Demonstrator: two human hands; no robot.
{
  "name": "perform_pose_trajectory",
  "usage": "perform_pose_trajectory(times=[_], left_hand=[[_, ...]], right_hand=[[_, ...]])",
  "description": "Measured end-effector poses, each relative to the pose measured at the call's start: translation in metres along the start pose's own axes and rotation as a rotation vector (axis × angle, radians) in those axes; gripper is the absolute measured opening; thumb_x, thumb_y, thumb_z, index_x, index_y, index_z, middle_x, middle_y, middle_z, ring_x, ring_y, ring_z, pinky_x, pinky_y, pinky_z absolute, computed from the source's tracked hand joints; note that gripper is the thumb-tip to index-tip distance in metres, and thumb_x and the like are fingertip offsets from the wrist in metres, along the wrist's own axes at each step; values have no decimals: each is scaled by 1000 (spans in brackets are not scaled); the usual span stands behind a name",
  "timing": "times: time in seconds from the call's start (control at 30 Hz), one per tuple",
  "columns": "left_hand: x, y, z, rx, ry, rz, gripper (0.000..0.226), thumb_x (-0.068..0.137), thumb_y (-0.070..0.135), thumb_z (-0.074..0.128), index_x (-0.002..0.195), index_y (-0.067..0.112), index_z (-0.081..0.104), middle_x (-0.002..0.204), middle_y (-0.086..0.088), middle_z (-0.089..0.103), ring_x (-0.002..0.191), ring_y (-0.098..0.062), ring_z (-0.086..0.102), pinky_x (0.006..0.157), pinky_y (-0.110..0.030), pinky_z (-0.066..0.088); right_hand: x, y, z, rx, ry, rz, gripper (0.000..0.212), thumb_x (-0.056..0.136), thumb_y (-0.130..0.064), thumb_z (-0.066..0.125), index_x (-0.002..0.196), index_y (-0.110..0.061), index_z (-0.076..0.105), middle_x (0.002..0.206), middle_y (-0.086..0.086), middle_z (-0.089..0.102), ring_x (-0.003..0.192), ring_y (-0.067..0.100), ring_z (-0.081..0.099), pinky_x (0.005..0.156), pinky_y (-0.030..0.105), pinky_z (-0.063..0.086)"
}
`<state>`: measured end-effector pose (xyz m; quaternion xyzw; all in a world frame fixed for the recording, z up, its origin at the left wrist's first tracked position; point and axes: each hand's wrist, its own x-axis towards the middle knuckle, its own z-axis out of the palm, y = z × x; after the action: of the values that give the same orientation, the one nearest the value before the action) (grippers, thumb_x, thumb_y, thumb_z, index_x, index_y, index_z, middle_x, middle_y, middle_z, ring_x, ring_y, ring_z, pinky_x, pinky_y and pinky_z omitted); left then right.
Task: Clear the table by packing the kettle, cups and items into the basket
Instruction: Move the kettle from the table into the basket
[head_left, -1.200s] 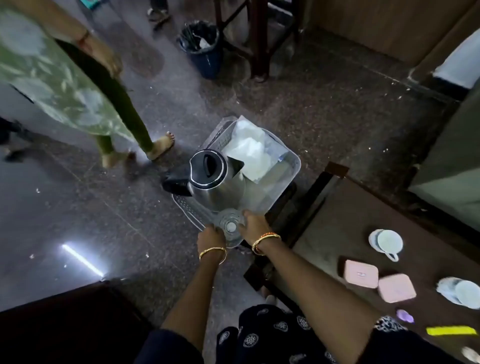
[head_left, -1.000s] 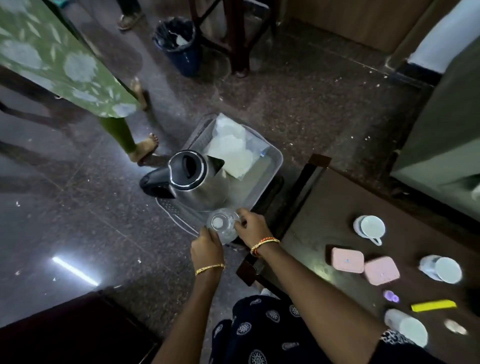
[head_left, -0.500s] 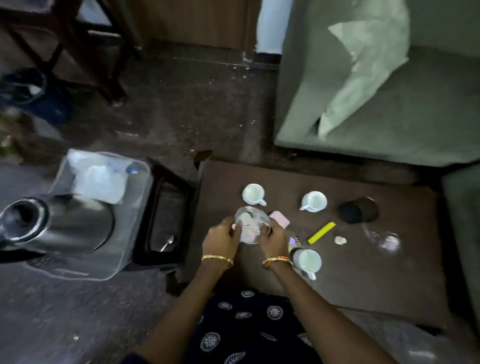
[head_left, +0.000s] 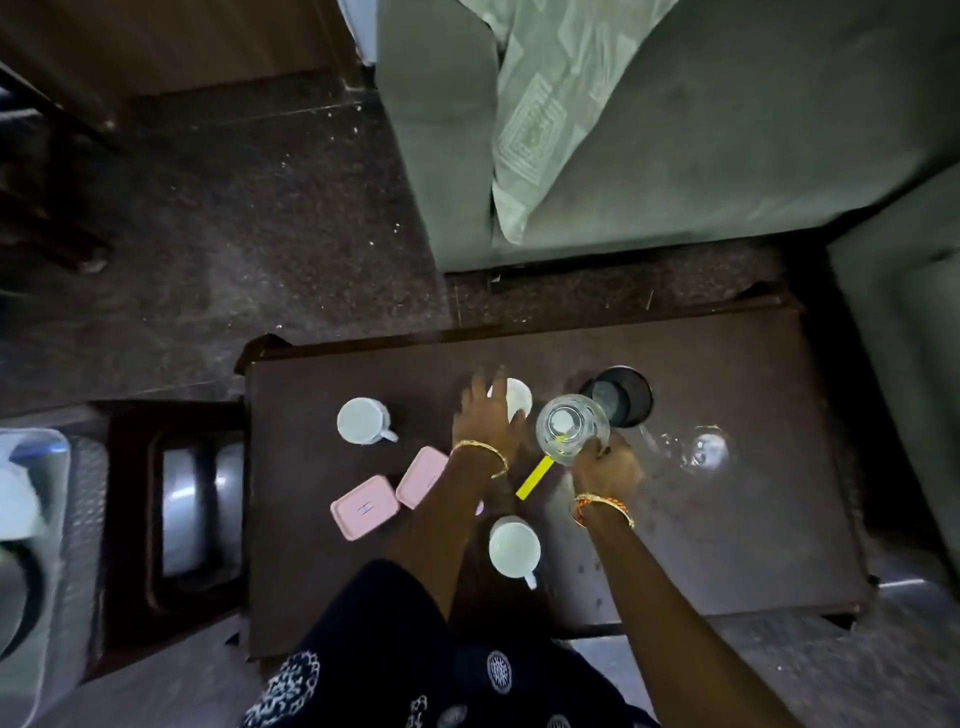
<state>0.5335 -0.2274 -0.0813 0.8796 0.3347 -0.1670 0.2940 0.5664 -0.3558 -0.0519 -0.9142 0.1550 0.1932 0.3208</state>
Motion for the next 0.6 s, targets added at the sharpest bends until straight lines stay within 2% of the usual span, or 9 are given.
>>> perform_pose_trajectory(times=[0.07, 0.13, 0.23, 0.33, 0.47, 0.6], left_hand=[[16, -7, 9, 166, -69, 60, 79, 83, 37, 60, 148, 26, 18, 157, -8, 15, 136, -32, 30, 100, -49, 41], [27, -13, 18, 294, -121, 159, 82, 81, 40, 61, 149, 28, 16, 160, -6, 9, 137, -31, 29, 98, -48, 42], [34, -22, 21, 383, -156, 214, 75, 83, 40, 57, 147, 29, 20, 156, -6, 21, 129, -31, 41, 92, -46, 46], [30, -30, 17, 410, -97, 109, 69, 83, 43, 56, 143, 24, 29, 141, -11, 37, 117, -33, 50, 86, -41, 47], [12, -42, 12, 237, 27, -212, 67, 81, 46, 60, 136, 16, 37, 132, -15, 42, 111, -35, 54, 85, -43, 48], [6, -48, 11, 85, 55, -269, 68, 77, 41, 69, 131, 12, 40, 131, -16, 42, 114, -38, 52, 87, -44, 49]], right_hand=[[11, 1, 10, 0, 12, 18, 25, 87, -10, 50, 99, 7, 63, 97, 33, 66, 91, 47, 61, 79, 47, 48], [20, 2, 18, 18, 24, 40, 23, 86, -10, 51, 96, 6, 65, 95, 32, 67, 90, 46, 61, 77, 45, 48], [26, 0, 25, 66, 15, 68, 22, 84, -8, 52, 94, 6, 66, 94, 32, 67, 90, 46, 61, 76, 43, 48], [29, -3, 32, 80, -8, 77, 23, 84, -7, 52, 96, 5, 67, 94, 32, 68, 90, 46, 62, 77, 43, 49], [30, -6, 49, 122, -65, 126, 24, 83, -9, 47, 93, 5, 63, 87, 32, 69, 83, 45, 67, 77, 49, 55], [36, -4, 67, 57, -120, 141, 30, 82, -15, 46, 94, 5, 63, 89, 32, 69, 82, 47, 67, 77, 53, 55]])
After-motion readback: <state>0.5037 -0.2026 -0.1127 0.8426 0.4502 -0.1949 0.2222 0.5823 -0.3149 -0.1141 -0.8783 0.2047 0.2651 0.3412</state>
